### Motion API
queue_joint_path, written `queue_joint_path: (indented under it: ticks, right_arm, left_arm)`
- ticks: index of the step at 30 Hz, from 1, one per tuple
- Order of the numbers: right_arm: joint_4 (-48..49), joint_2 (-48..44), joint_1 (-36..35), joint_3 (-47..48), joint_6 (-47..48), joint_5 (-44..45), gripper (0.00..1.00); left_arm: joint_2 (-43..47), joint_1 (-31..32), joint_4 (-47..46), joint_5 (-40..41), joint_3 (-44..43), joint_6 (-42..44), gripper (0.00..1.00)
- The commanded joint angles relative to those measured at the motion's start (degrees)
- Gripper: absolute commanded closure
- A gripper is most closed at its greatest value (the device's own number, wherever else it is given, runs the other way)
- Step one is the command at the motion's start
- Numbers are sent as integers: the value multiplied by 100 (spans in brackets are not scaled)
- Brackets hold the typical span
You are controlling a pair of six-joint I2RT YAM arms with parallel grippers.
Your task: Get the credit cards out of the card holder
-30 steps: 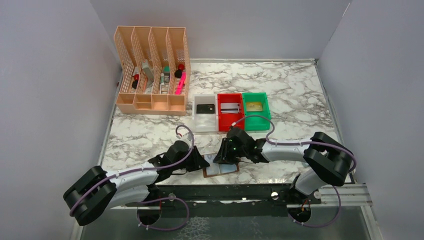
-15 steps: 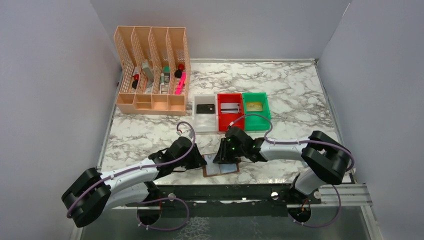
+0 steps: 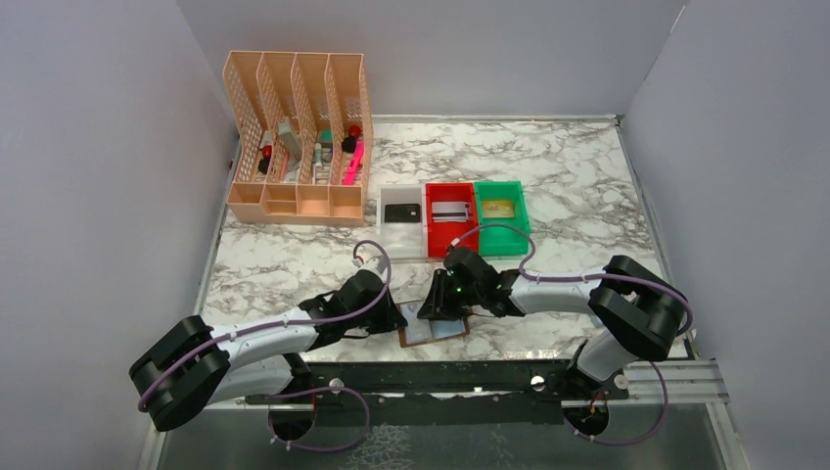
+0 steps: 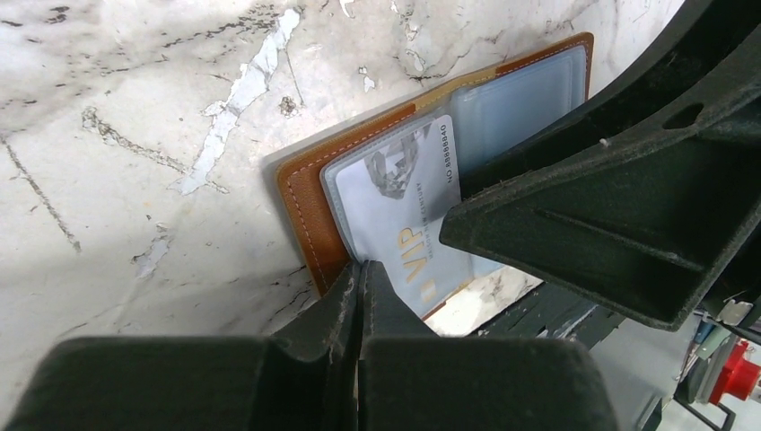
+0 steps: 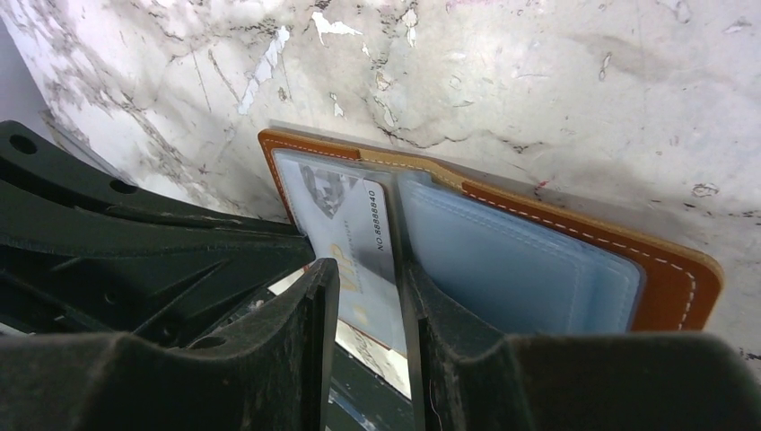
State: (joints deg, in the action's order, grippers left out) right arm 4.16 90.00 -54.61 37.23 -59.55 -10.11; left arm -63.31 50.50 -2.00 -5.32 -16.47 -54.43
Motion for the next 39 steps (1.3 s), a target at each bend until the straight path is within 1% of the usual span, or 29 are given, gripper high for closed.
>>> queue_joint_path:
  ticks: [1, 6, 10, 12, 14, 17, 22, 32, 36, 37, 39]
  right_arm:
    - [383, 217, -41, -309, -50, -354, 63]
    - [1052, 298, -41, -439, -64, -793, 75]
    - [1098, 227, -32, -474, -24, -750, 87]
    - [1241, 149, -9, -539, 7, -795, 94]
    - [1307, 78, 15, -570, 43, -838, 98]
    - [1240, -99, 109, -662, 102, -773, 99]
    - [1608, -464, 450, -1062, 153, -1055, 99]
    - [1290, -701, 828, -1261, 482, -1302, 99]
    - [1374, -800, 934, -1392, 448, -1424, 99]
    - [1403, -771, 934, -1390, 425, -1492, 97]
    - [1443, -634, 935, -1354, 387, -1599, 85]
  left_arm:
    - [-273, 192, -157, 75, 321, -191, 100]
    - [-437, 267, -358, 78, 336, -257, 100]
    - [-477, 291, -371, 166, 341, -310, 100]
    - [-451, 294, -371, 194, 355, -330, 100]
    - [-417, 294, -357, 238, 371, -347, 100]
    - [-378, 294, -323, 317, 381, -357, 100]
    - [-351, 294, -269, 419, 410, -383, 100]
    - [-363, 298, -166, 567, 396, -401, 100]
    - [-359, 297, -186, 561, 384, -376, 100]
    - [-358, 298, -198, 552, 378, -368, 100]
    - [-370, 299, -216, 545, 361, -354, 100]
